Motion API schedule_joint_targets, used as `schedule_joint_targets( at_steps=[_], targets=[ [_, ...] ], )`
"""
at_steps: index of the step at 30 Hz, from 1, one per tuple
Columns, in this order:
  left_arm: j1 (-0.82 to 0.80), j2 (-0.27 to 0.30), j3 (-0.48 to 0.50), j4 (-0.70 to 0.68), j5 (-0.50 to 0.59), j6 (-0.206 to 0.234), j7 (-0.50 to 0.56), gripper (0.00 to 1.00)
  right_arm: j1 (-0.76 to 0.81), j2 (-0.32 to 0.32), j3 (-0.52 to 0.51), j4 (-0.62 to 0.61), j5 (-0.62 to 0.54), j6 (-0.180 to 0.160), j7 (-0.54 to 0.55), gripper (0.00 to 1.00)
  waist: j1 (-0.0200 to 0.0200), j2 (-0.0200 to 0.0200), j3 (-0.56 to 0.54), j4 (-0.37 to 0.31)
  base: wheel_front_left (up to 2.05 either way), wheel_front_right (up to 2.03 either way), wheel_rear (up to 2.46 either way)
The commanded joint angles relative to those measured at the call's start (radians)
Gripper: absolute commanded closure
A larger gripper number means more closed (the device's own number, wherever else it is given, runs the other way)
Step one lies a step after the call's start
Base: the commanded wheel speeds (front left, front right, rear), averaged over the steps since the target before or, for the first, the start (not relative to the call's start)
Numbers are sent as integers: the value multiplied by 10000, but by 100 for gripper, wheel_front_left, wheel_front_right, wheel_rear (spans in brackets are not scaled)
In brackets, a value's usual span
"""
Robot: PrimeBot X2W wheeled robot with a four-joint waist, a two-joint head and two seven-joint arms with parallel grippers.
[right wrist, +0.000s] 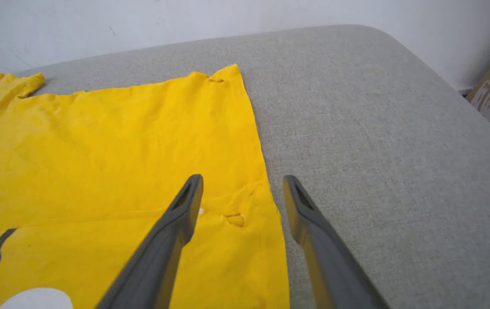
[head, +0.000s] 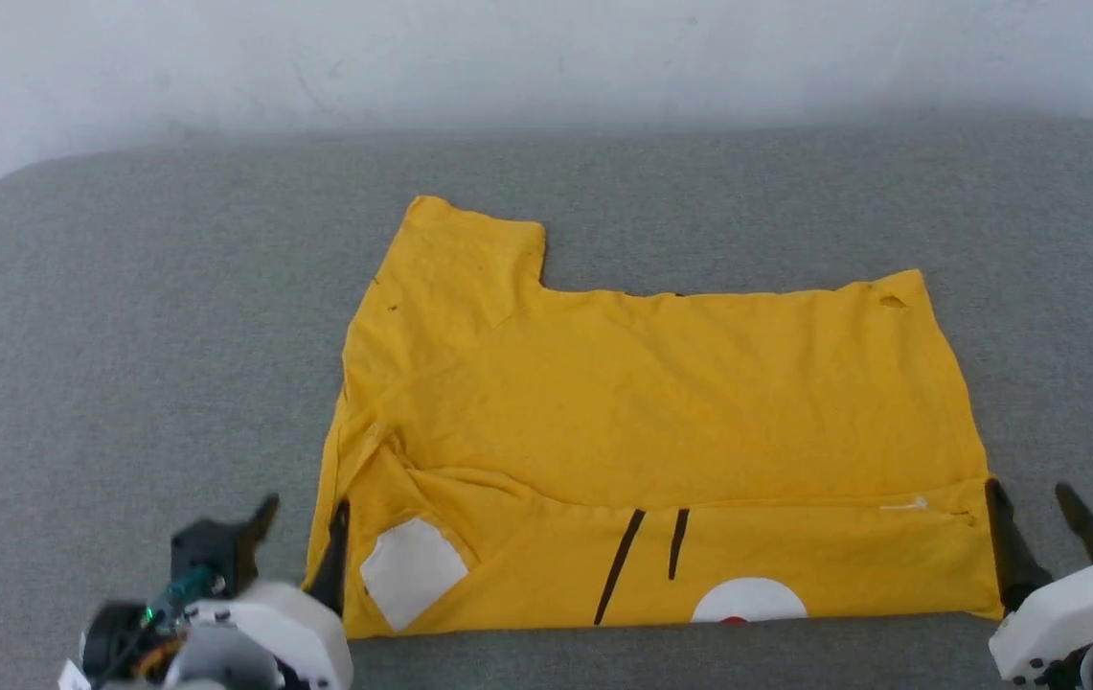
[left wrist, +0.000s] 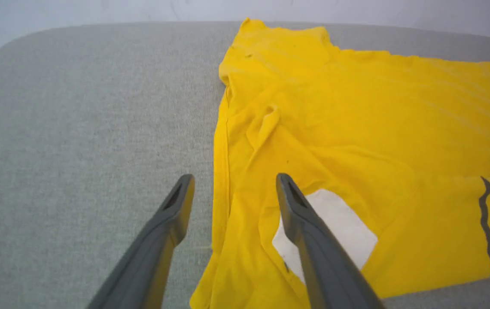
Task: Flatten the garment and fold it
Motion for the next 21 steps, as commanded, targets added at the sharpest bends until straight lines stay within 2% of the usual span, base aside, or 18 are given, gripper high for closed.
schedule_joint_targets(
  at_steps=[1,6,10,14,21],
  targets=[
    [-592,218,76,-144,390,-162,-413,0,-30,-241,283,-163,76,-9,-775,0,-1,0,50,-129,0,0,0],
    [-2081,399,122,-192,937,-611,-997,0,-354,-789,1249,-564,226,-9,-2548,0,-1,0,552,-421,0,0,0],
    [-3872,440,59,251,1090,-1311,-798,0,-827,-1140,1832,-859,340,-9,-3139,0,-1,0,1327,-656,0,0,0],
    [-5871,391,32,1191,1084,-1953,-145,0,-1501,-1231,2209,-1062,388,-9,-3309,0,-1,0,2226,-1021,0,0,0],
    [-8901,476,6,3150,763,-2826,2069,0,-2649,-1076,2891,-1175,437,-9,-3531,0,-1,0,3632,-1818,0,0,0]
  ],
)
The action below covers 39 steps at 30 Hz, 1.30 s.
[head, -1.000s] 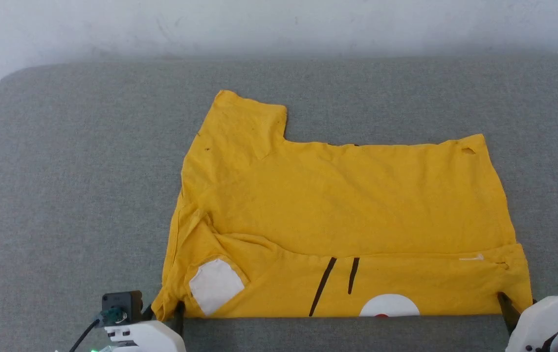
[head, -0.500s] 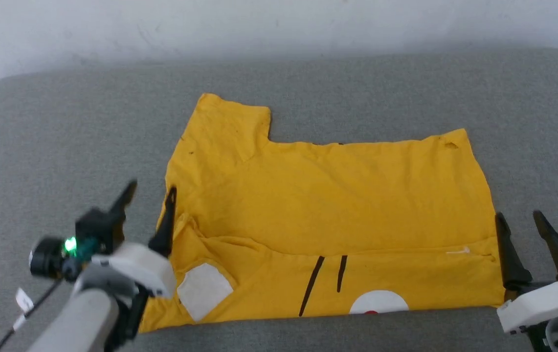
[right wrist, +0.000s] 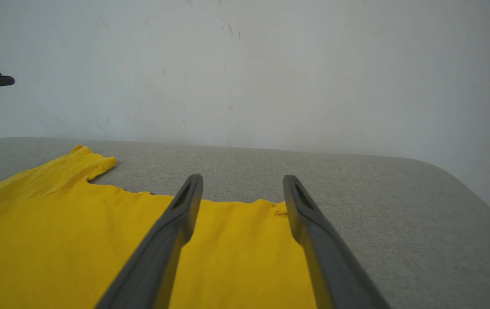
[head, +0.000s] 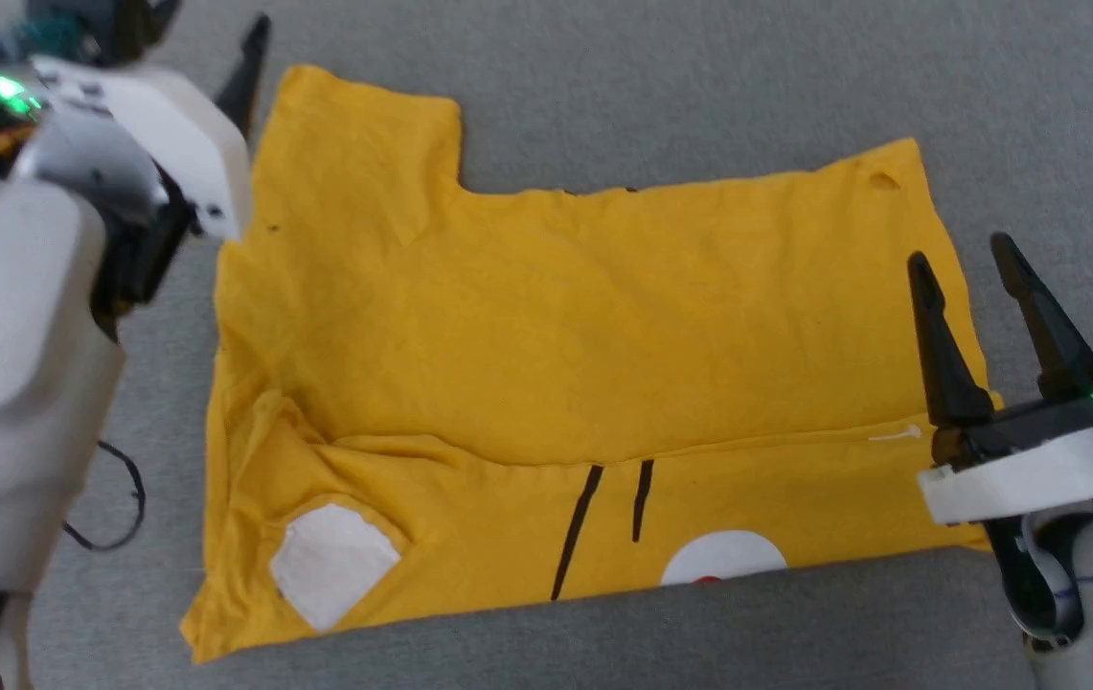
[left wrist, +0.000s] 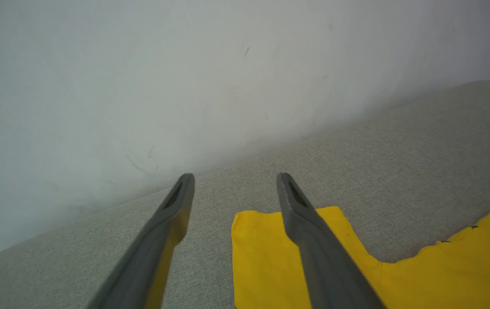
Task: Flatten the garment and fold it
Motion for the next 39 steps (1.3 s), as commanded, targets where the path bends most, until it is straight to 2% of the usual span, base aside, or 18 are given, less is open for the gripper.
schedule_joint_targets(
  at_steps=[1,4,10,15,16,21,22,23,24,28,32,35,39],
  targets=[
    [-683,81,45,482,-159,-87,623,0,-347,68,221,-29,64,-9,-119,0,-4,0,1351,-990,0,0,0],
    [-1457,129,148,1011,-371,-2,1709,0,-638,119,493,-21,117,-9,-213,0,-4,0,1761,-1278,0,0,0],
    [-2431,316,203,1603,-612,543,4001,0,-960,239,805,76,131,-9,-373,0,-4,0,2297,-1709,0,0,0],
    [-2618,642,90,1616,-559,1176,5672,0,-1010,361,938,223,185,-9,-491,0,-4,0,2484,-1936,0,0,0],
    [-2618,642,90,1616,-559,1176,5672,0,-1010,361,938,223,185,-9,-491,0,-4,0,2484,-1936,0,0,0],
    [-2376,1009,-9,1229,-615,1589,6962,2,-1055,371,947,321,220,-9,-578,0,-4,0,2551,-2027,0,0,0],
    [-2314,1075,0,1067,-621,1664,7067,27,-1083,353,939,334,227,-9,-584,0,-4,0,2559,-2026,0,0,0],
    [-2252,1126,35,897,-622,1770,7092,68,-1126,329,931,347,230,-9,-587,0,-4,0,2571,-2021,0,0,0],
    [-2166,1167,29,744,-629,1822,7154,100,-1189,293,934,365,226,-9,-571,0,-4,0,2582,-2012,0,0,0],
    [-1889,1277,-14,207,-741,1898,7487,100,-1890,112,823,461,123,-9,-273,0,-4,0,2607,-1953,0,0,0],
    [-1684,1341,-66,-213,-798,1954,7650,100,-3247,34,589,828,80,-9,706,0,-4,0,2580,-1839,0,0,0],
    [-1664,1326,-104,-478,-787,1975,7622,100,-4403,130,357,1473,223,-9,2055,0,-4,0,2593,-1721,0,0,0],
    [-1724,1255,-147,-770,-760,1975,7494,100,-5837,505,-126,2809,300,-9,4456,0,-4,0,2687,-1524,0,0,0]
  ],
)
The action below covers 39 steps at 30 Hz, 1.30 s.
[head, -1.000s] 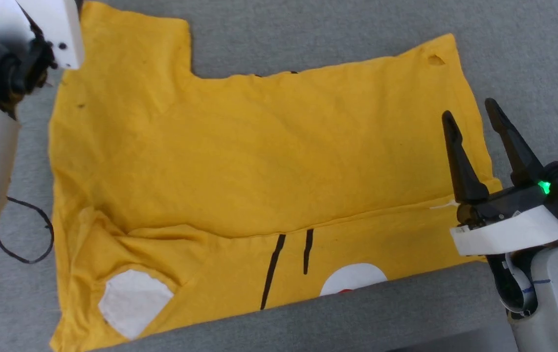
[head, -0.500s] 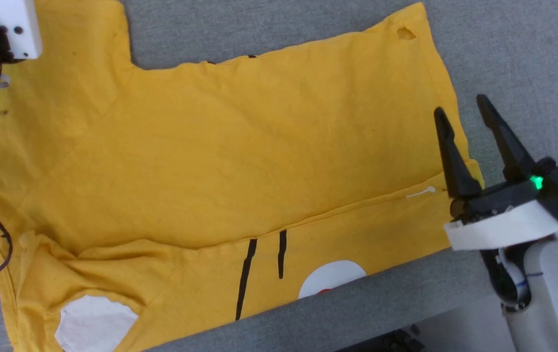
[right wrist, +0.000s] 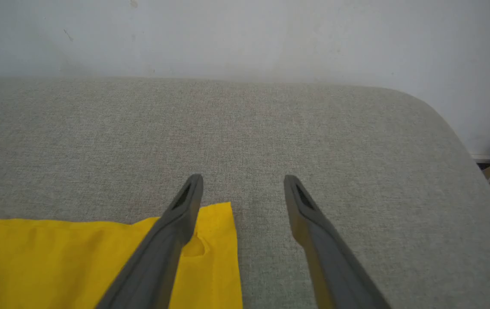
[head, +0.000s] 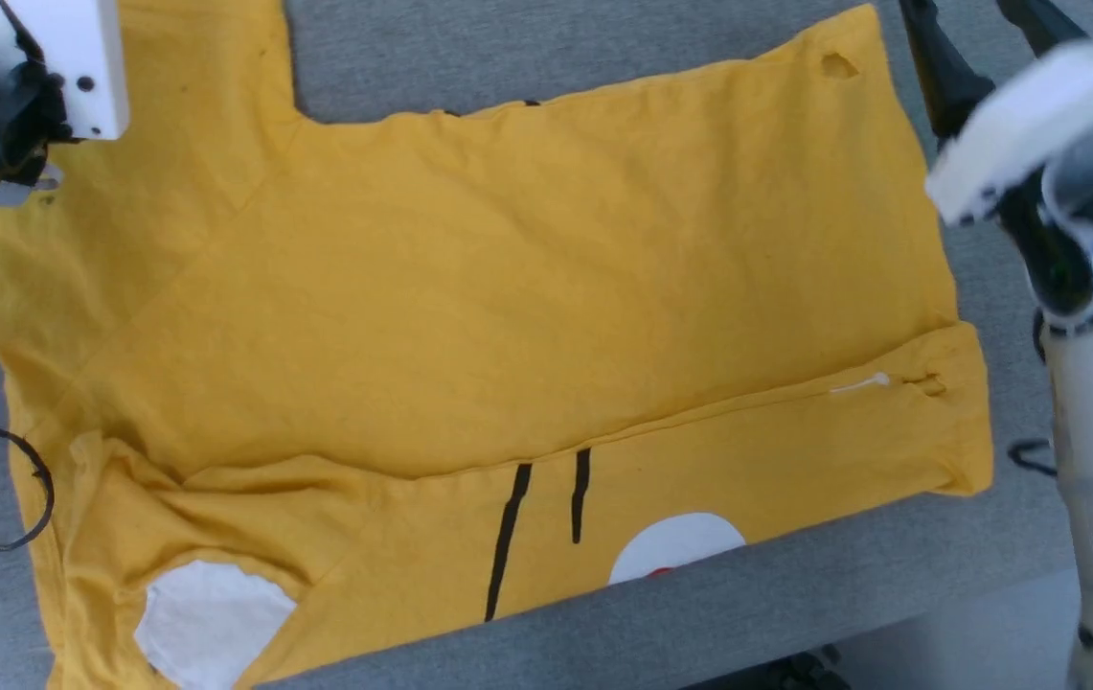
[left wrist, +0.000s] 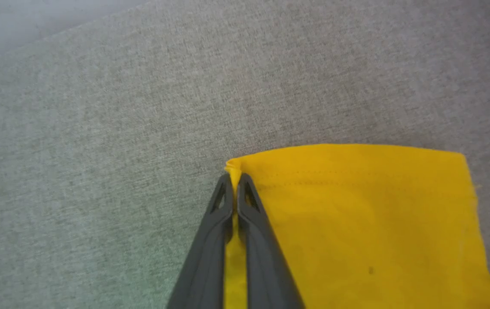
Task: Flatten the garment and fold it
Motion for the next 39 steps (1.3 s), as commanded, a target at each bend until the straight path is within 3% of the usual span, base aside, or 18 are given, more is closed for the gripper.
schedule_joint_targets(
  at_steps=[1,8,13,14,15,17,18,22,31,39],
  targets=[
    [260,-23,-125,-1,-38,37,19,100,-478,186,-148,413,58,-11,656,0,-1,0,87,146,0,0,0],
    [137,-298,-155,-207,-106,23,-259,100,-1880,470,-427,1969,-619,-11,3666,0,-1,0,293,465,0,0,0],
    [74,-414,-218,-188,-135,-43,-379,100,-2115,643,-606,2332,-1128,-11,5110,0,-1,0,356,566,0,0,0],
    [64,-423,-220,-190,-142,-64,-425,100,-2119,676,-641,2305,-1218,-11,5275,12,-1,0,364,575,0,0,0],
    [56,-430,-219,-186,-149,-81,-469,100,-2107,701,-662,2287,-1297,-11,5440,53,-1,0,370,584,0,0,0],
    [59,-443,-228,-164,-159,-110,-547,100,-2045,708,-698,2238,-1469,-11,5749,89,-1,0,362,608,0,0,0],
    [68,-442,-231,-165,-152,-128,-620,100,-2004,708,-733,2171,-1533,-11,5824,100,-1,0,342,625,0,0,0],
    [205,-516,-37,-350,-153,-217,-1641,100,-1708,720,-756,1729,-1521,-11,5485,100,-1,0,90,726,0,0,0],
    [2155,-1008,673,-1020,-400,-351,-5661,100,-90,317,-600,685,-763,-11,2542,100,-1,0,-1390,1270,0,0,0],
    [5009,-1051,985,-2271,-914,-132,-7227,100,1884,-254,-546,106,-439,-11,365,100,-1,0,-2989,1871,0,0,0]
  ],
)
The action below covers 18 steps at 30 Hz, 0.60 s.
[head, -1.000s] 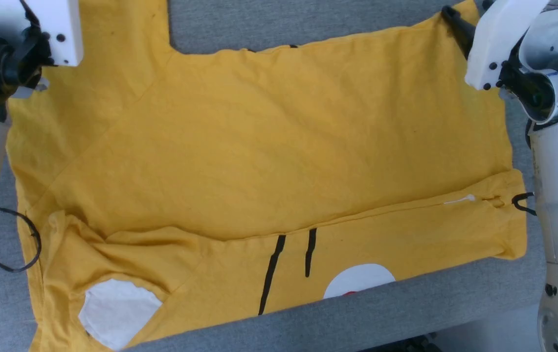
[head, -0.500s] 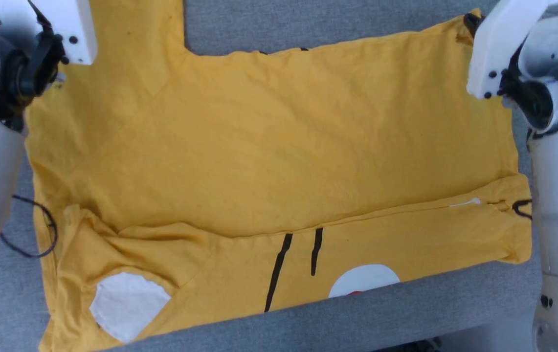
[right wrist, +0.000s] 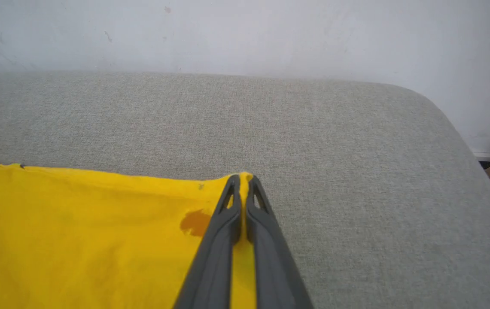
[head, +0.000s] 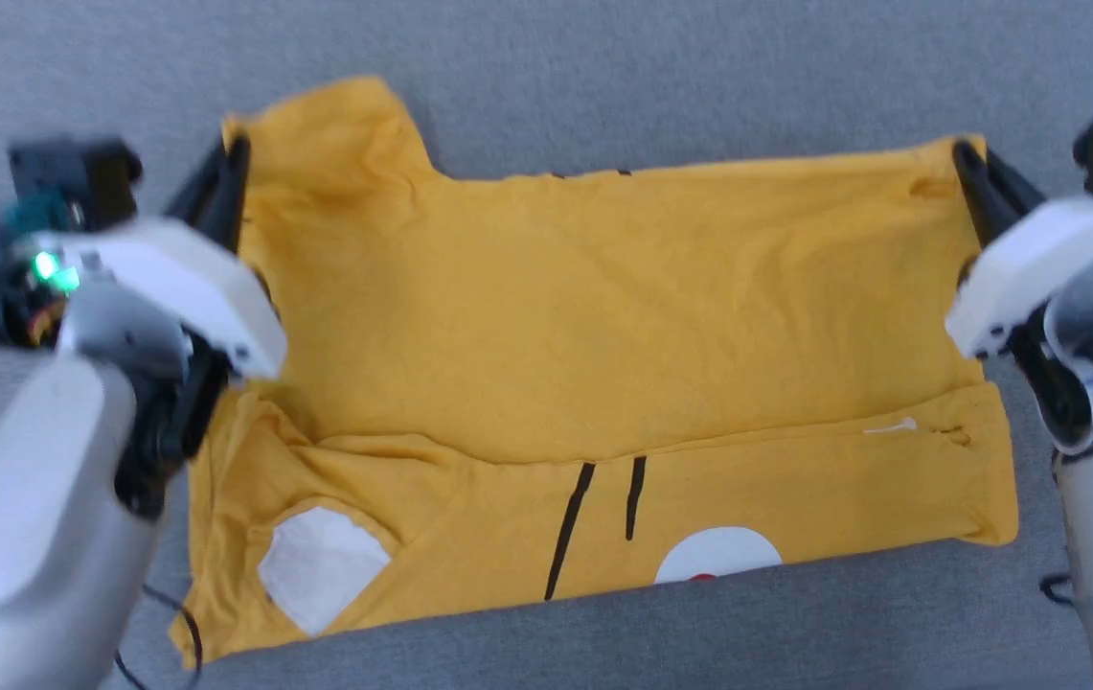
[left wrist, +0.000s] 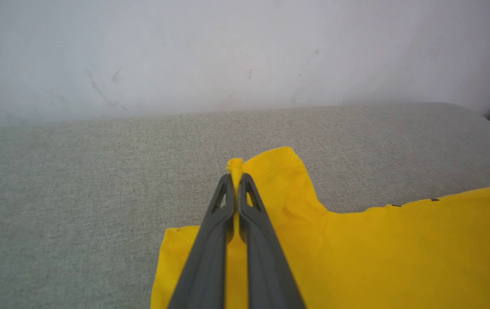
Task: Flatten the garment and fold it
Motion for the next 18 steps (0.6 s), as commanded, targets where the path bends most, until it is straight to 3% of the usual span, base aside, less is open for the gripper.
schedule_joint_targets(
  at_steps=[1,6,18],
  targets=[
    [798,18,84,-286,-162,158,-210,100,484,-146,-12,-70,48,-11,-317,100,1,0,-1260,654,0,0,0],
    [2746,-37,368,-1023,-711,520,-642,100,1500,-431,-192,-1,152,-11,-751,100,1,0,-1909,916,0,0,0],
    [5773,-336,436,-1702,-1722,924,-819,100,2974,-1081,-155,668,-57,-11,-101,100,1,0,-2377,1285,0,0,0]
  ],
)
